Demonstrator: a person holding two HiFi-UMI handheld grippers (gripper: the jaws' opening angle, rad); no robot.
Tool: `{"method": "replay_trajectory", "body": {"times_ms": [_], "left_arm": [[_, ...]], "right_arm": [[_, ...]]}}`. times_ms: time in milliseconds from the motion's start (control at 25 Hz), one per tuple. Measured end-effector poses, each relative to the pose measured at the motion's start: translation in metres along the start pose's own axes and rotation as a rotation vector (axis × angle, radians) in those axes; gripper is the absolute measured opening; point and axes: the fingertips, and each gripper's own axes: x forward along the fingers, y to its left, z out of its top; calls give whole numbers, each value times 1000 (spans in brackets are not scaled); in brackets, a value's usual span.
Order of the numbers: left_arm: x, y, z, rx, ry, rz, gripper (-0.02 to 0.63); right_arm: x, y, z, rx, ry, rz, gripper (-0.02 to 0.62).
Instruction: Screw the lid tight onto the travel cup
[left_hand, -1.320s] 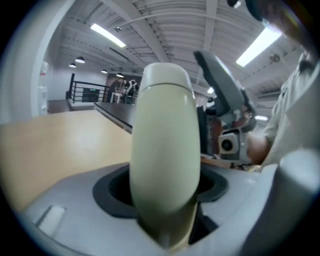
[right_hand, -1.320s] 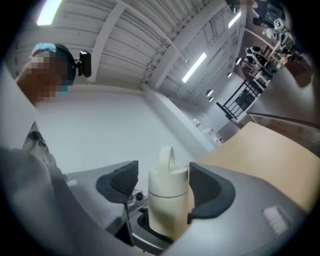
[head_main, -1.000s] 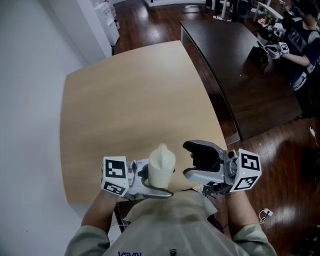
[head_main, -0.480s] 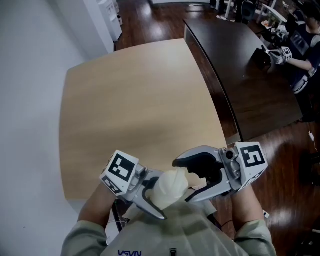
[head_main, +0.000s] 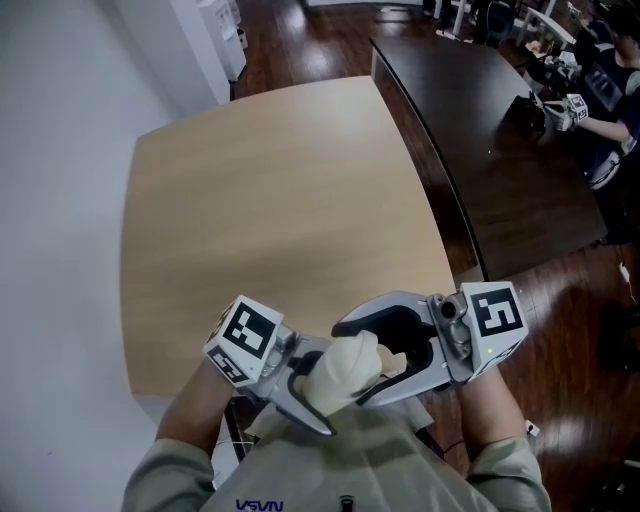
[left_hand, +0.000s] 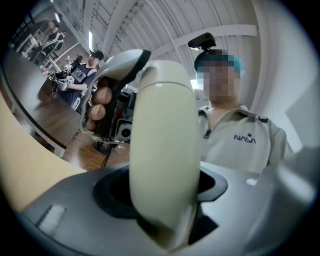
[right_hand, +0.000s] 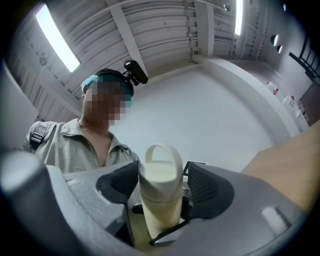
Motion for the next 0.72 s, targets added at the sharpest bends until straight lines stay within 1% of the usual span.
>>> {"method": "replay_trajectory", "body": {"times_ms": [80,160,200,280,360,400,480,560,640,720], "left_arm": [[0,1,-1,-5,7,-2,318],[-1,1,-2,-3,15,-2,318],[-3,2,-3,-2,20,4,318],[-6,5,-6,-2,28,32,318],[-9,12,-6,5,32,84,318],[-13,18,-6,11,33,125,318],[-22,33,-6,28,36,235,318],[-35,52,-6,52,40,378,318],[-48,73,-6,68,42,528,319],[-61,91,-6,83,45,662,319]], "right_arm": [[0,0,0,-1,0,1,307],[0,0,-1,-6,1,0,276],[1,-1,-2,-10,4,-6,275],[2,-4,-3,-19,10,-26,275],[-1,-8,-3,-30,10,-61,273],[-2,-11,-3,-37,10,-87,273],[-4,-23,-4,-50,9,-155,273],[-9,-37,-6,-62,5,-246,273],[-17,-53,-7,-76,-4,-353,272],[-26,-68,-9,-87,-15,-457,273]]}}
